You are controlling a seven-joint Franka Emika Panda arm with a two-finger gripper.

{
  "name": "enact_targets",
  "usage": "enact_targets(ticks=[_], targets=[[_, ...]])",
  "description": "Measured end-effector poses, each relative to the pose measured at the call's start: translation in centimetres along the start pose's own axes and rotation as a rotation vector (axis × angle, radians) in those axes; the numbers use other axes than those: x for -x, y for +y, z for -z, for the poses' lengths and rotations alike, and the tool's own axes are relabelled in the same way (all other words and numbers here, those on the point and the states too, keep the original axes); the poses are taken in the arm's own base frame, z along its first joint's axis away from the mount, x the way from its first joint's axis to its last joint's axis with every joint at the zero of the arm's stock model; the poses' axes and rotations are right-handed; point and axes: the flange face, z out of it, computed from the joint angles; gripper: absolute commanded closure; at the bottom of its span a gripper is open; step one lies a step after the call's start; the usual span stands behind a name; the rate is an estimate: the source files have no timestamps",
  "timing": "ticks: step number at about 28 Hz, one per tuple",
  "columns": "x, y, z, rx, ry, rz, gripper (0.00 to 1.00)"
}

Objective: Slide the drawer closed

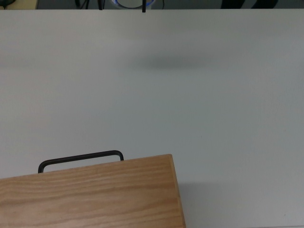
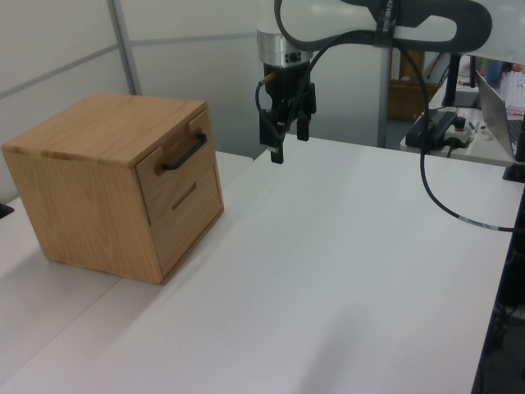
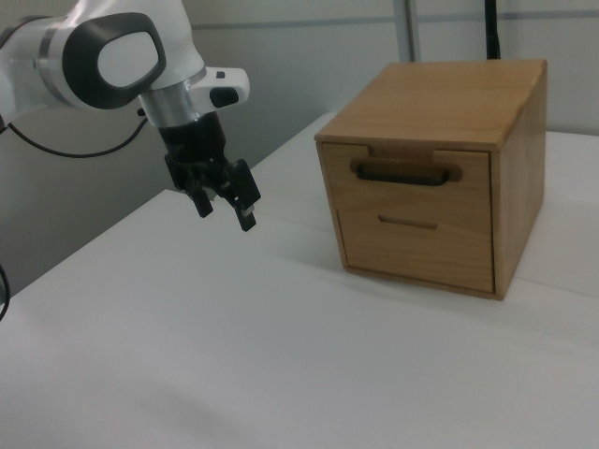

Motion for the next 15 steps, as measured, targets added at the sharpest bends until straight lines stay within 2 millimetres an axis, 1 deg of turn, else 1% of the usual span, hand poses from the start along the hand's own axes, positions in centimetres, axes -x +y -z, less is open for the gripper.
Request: enact_targets(ticks=[15], targets=[[0.04,-0.4,0.04,-0.001,0.001,0.007,0.0]])
